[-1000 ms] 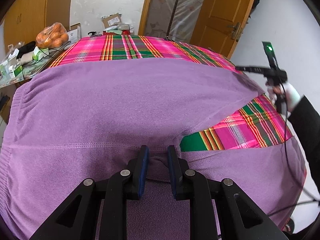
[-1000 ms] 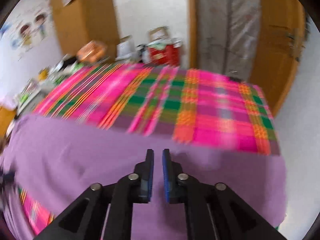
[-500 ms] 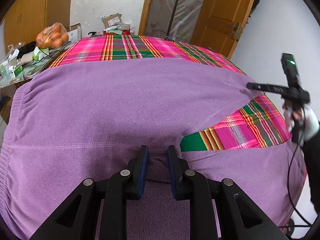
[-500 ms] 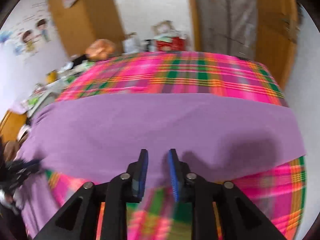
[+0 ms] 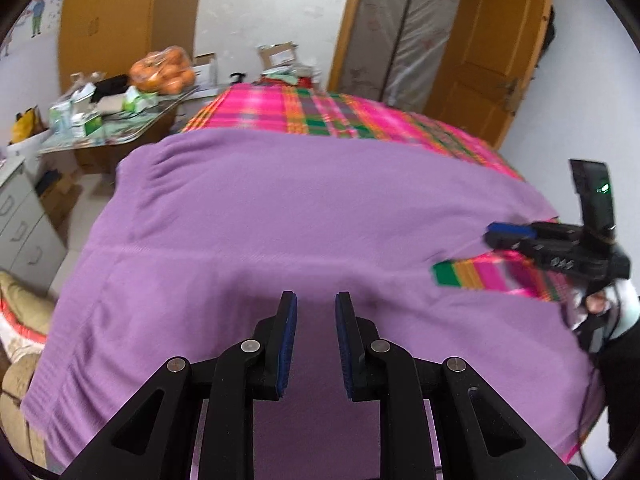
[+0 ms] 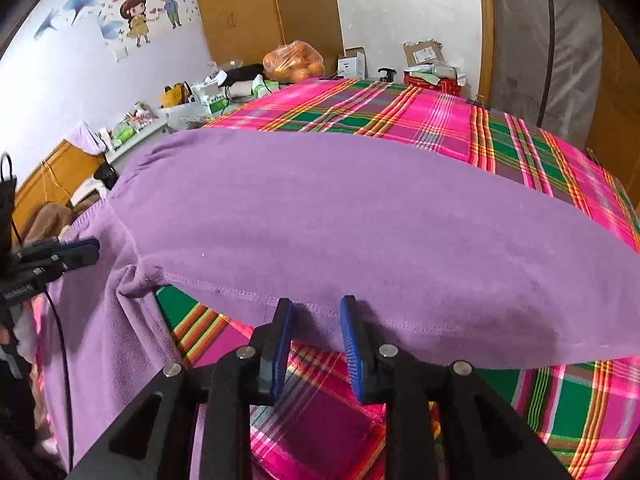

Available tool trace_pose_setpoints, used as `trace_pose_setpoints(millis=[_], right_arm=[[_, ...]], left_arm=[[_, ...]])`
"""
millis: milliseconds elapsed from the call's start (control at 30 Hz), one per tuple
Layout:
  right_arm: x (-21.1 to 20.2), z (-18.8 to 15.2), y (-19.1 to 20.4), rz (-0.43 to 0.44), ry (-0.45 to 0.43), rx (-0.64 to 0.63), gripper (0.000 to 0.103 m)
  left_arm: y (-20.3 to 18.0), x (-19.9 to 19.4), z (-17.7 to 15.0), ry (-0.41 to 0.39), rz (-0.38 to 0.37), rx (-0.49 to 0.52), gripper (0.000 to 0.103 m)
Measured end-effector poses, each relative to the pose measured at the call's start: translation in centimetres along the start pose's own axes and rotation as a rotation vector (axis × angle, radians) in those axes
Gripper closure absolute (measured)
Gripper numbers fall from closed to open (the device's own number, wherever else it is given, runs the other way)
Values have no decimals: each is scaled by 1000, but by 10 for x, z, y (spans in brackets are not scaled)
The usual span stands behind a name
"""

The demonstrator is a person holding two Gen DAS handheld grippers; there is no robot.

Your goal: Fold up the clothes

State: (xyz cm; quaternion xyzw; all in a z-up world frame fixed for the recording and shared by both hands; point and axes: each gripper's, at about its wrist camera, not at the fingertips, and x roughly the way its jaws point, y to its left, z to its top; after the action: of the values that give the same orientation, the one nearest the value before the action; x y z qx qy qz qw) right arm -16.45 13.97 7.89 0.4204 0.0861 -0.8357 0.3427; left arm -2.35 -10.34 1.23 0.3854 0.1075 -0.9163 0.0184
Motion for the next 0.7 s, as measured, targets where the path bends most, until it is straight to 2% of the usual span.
trace_pose_setpoints(millis=[100, 233, 300, 367, 467, 533, 700], right_arm=[[-8, -4, -14, 57, -6, 46, 78], [-7, -5, -26, 112, -11, 92, 78], [-5, -3, -18, 78, -13, 68, 78], [-9, -5, 0, 61, -17, -5, 74], [-18, -12, 45, 153, -21, -158, 74], [-20, -17, 71, 171, -6, -270, 74], [-6, -22, 102, 184, 51, -381, 73]], left_arm=[[8, 2, -9, 3, 26, -20, 83], [11, 4, -11, -6, 14, -32, 82], [10, 5, -11, -5, 20, -23, 81], [10, 5, -12, -8, 18, -22, 81], [17, 5, -12, -12, -7, -43, 81], [19, 5, -12, -16, -21, -56, 81], [20, 4, -14, -20, -37, -69, 81]])
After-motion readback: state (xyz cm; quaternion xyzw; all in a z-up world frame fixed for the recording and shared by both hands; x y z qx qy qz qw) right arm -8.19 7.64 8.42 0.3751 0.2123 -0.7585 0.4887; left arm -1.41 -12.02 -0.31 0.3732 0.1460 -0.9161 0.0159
